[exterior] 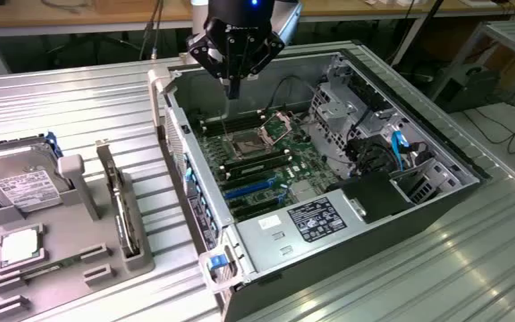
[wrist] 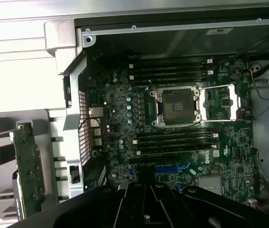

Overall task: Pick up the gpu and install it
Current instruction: 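Reach for the gpu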

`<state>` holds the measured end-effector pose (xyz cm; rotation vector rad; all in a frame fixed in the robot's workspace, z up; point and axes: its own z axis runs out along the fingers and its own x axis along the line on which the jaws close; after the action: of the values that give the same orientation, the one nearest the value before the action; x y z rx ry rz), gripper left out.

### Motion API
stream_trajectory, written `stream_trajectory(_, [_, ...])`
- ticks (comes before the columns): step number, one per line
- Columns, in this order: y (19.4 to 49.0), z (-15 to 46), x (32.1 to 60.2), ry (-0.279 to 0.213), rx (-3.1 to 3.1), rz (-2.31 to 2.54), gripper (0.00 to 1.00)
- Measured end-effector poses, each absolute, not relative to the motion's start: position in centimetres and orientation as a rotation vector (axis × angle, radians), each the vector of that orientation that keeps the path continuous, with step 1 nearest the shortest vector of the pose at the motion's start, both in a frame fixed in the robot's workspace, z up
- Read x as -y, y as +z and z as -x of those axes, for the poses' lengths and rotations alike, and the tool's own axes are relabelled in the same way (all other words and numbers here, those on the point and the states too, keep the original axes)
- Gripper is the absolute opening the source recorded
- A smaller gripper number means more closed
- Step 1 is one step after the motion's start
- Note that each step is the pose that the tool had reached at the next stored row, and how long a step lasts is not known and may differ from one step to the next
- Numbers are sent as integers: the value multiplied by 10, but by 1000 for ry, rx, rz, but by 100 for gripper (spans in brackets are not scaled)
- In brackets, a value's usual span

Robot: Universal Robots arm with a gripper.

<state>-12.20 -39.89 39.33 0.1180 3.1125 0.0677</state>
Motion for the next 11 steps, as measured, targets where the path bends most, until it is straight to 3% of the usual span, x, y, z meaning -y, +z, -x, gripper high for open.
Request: stream_trajectory(11, [393, 122, 399, 68, -3112, -118, 11])
